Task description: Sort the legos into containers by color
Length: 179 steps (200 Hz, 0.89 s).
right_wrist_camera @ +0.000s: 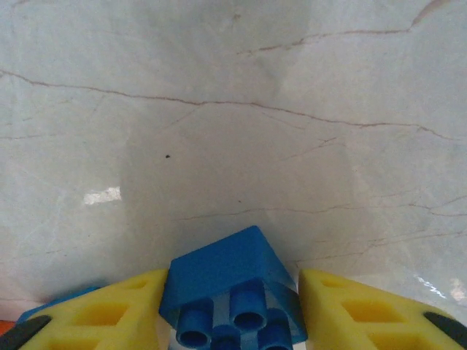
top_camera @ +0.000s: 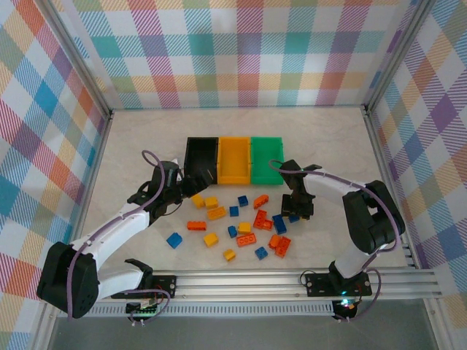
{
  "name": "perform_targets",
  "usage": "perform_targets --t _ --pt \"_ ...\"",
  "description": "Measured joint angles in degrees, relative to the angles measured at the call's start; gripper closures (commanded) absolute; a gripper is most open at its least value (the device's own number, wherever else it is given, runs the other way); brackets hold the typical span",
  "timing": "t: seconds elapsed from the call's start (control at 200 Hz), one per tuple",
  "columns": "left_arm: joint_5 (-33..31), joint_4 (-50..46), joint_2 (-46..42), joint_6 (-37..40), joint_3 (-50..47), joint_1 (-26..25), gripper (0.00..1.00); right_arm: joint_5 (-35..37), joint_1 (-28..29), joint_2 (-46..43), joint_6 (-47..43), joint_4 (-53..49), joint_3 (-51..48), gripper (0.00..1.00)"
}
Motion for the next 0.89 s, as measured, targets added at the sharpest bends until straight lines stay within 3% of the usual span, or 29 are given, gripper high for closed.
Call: perform_targets --t 0.15,0.33,0.525,0.815,0.895 --pt "0.00 -0.07 -0.50 0.00 0.00 0.04 0.00 -0.13 -0.02 -0.68 -0.33 0.74 -0.24 0.64" --pt "-0.11 -1.11 -1.88 0.04 0.02 0.07 0.00 0.52 0.00 -4.50 -1.64 0.83 0.50 0.63" --pt "-1.05 -4.02 -3.85 0.09 0.02 0.09 0.00 1.16 0.00 -5.66 -2.91 2.10 12.76 0.62" --pt "-5.20 -12.44 -9.42 -0.55 0.02 0.15 0.00 4.15 -0.04 12.13 -2.93 6.75 34.32 0.57" --pt "-7.28 -15.26 -11.21 -1.33 0.02 0.22 0.00 4.68 -0.13 16.55 -3.06 6.67 37.81 0.48"
